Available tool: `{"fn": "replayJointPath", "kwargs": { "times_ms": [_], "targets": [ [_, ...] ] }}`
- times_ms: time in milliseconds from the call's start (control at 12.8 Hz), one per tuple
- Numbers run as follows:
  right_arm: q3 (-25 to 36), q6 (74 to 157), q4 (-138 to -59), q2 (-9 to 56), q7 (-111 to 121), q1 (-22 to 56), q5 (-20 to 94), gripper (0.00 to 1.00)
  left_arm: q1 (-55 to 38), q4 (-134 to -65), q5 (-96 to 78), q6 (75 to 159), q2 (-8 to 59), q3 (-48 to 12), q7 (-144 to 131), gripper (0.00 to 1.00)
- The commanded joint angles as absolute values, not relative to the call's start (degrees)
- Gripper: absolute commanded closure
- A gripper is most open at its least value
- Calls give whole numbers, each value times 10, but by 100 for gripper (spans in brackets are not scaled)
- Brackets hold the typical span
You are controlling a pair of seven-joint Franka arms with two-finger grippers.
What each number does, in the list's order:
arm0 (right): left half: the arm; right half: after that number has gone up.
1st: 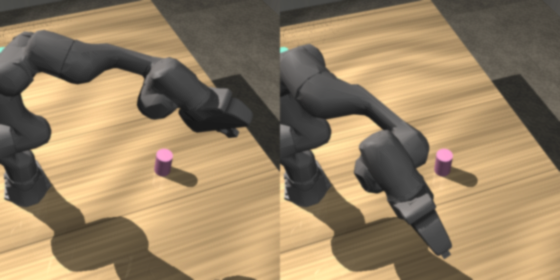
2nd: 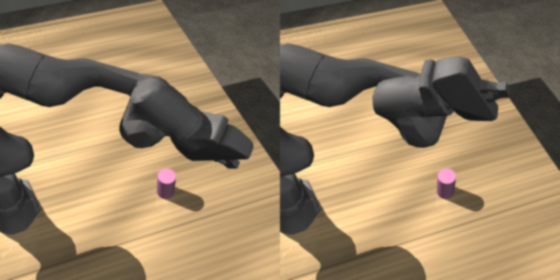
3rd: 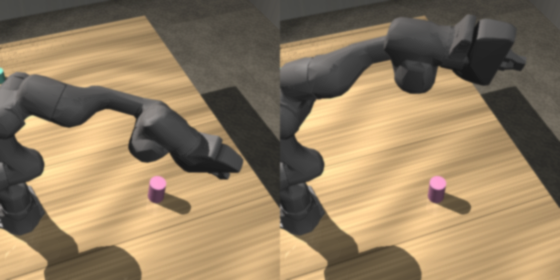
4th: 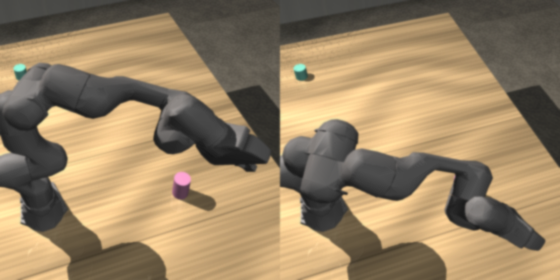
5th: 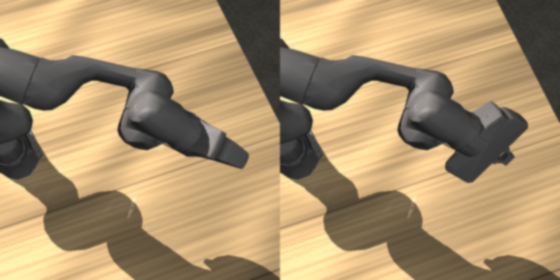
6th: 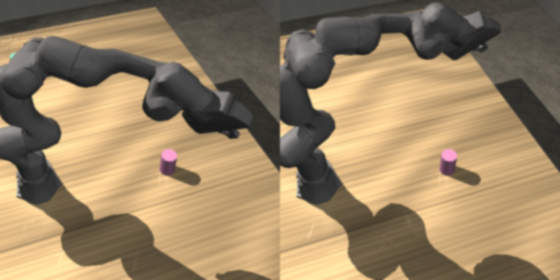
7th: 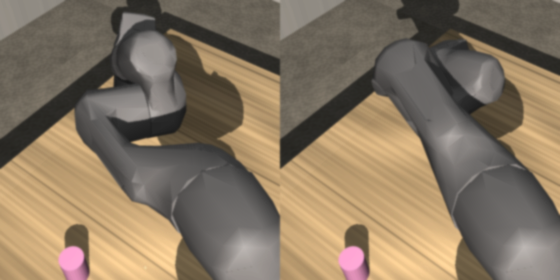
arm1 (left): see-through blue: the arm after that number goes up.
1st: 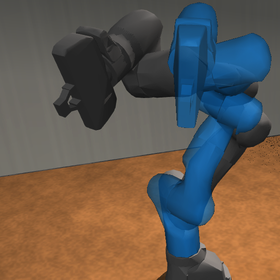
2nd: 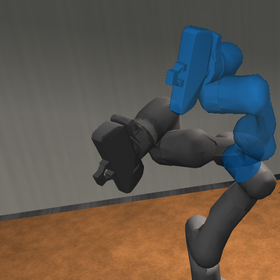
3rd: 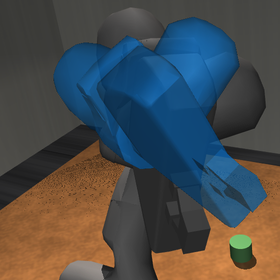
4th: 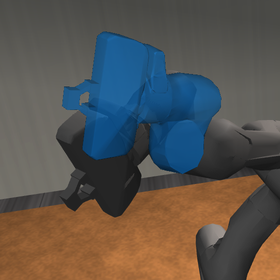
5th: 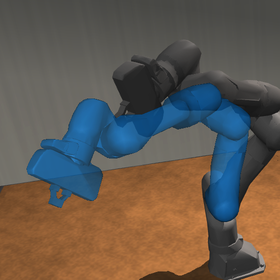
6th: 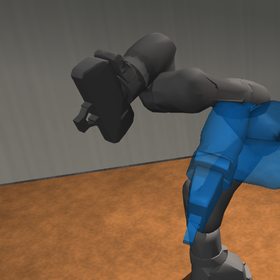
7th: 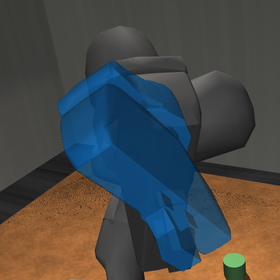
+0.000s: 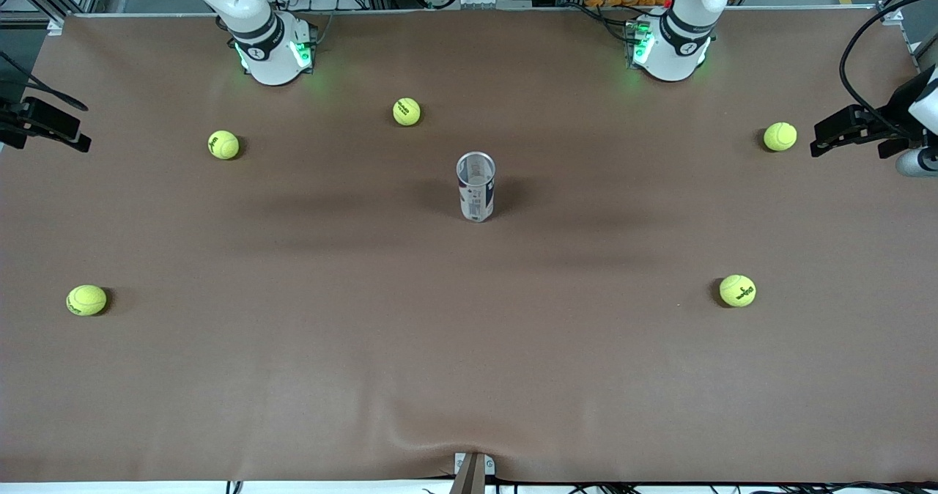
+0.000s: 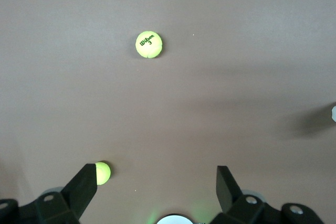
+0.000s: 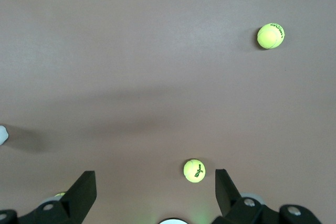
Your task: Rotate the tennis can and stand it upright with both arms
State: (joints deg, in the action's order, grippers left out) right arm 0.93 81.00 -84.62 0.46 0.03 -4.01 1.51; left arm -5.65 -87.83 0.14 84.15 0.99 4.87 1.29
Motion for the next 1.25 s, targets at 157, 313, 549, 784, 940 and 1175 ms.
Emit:
{"fn": "replayJointPath", "kwargs": {
  "times_ms": [157, 313, 549, 784, 940, 1175],
  "targets": [
    [5, 809, -838, 9, -9, -42, 12, 0, -38, -884, 6, 848, 3, 25, 23, 0],
    [5, 809, -838, 9, -9, -42, 12, 0, -37, -884, 4, 848, 4, 26, 24, 0],
    [5, 809, -838, 9, -9, -42, 13, 0, -38, -889, 4, 866, 10, 26, 23, 0],
    [5, 809, -838, 9, -9, -42, 13, 0, -37, -889, 4, 875, 16, 34, 21, 0],
    [5, 809, -838, 9, -9, -42, 13, 0, -37, -888, 4, 875, 16, 34, 16, 0],
    [5, 809, -838, 9, -9, -41, 13, 0, -38, -887, 4, 875, 16, 34, 18, 0]
  ]
}}
